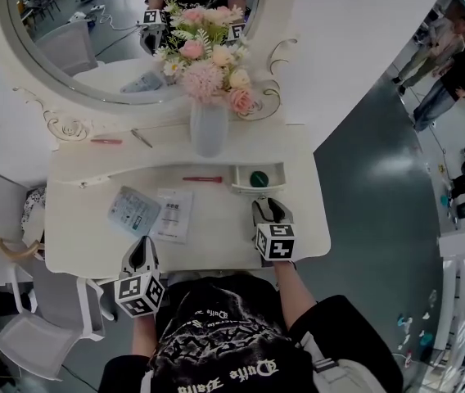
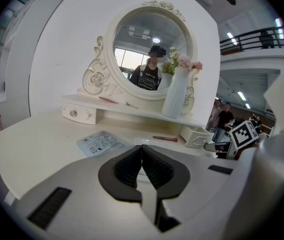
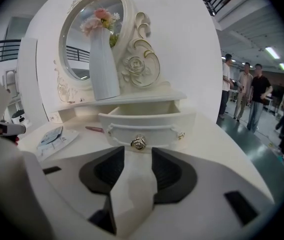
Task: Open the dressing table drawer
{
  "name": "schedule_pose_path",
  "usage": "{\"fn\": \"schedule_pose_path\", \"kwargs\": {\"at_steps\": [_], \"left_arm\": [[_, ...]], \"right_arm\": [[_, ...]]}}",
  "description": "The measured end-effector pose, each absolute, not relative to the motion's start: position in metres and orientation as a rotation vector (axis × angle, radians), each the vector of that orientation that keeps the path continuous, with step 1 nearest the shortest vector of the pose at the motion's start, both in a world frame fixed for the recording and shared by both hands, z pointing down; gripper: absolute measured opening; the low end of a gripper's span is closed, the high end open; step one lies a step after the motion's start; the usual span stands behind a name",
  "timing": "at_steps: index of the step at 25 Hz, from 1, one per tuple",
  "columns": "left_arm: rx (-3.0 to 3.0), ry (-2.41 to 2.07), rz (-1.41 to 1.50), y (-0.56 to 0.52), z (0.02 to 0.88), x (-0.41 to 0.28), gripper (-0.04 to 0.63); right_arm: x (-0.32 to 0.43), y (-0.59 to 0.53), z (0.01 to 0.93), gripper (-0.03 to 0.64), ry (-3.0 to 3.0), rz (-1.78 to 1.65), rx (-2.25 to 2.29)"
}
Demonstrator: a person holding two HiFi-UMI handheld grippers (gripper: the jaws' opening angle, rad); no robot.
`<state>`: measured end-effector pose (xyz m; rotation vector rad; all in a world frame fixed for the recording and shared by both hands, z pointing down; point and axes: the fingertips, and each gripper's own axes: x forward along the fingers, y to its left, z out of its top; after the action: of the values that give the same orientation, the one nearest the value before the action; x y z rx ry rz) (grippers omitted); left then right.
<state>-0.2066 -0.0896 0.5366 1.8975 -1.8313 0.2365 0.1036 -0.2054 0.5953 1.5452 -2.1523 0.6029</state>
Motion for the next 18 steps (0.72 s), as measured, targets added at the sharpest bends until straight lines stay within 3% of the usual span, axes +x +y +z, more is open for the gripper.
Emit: {"fn": "schedule_pose_path", "kwargs": {"at_steps": [18], "left_arm": [[1.951,-1.749,0.23,-0.108,0.542,-0.175,0.017]], "right_arm": [[0.077,-0.178,0.583,0.198,-2.292,0.658,1.382]]}}
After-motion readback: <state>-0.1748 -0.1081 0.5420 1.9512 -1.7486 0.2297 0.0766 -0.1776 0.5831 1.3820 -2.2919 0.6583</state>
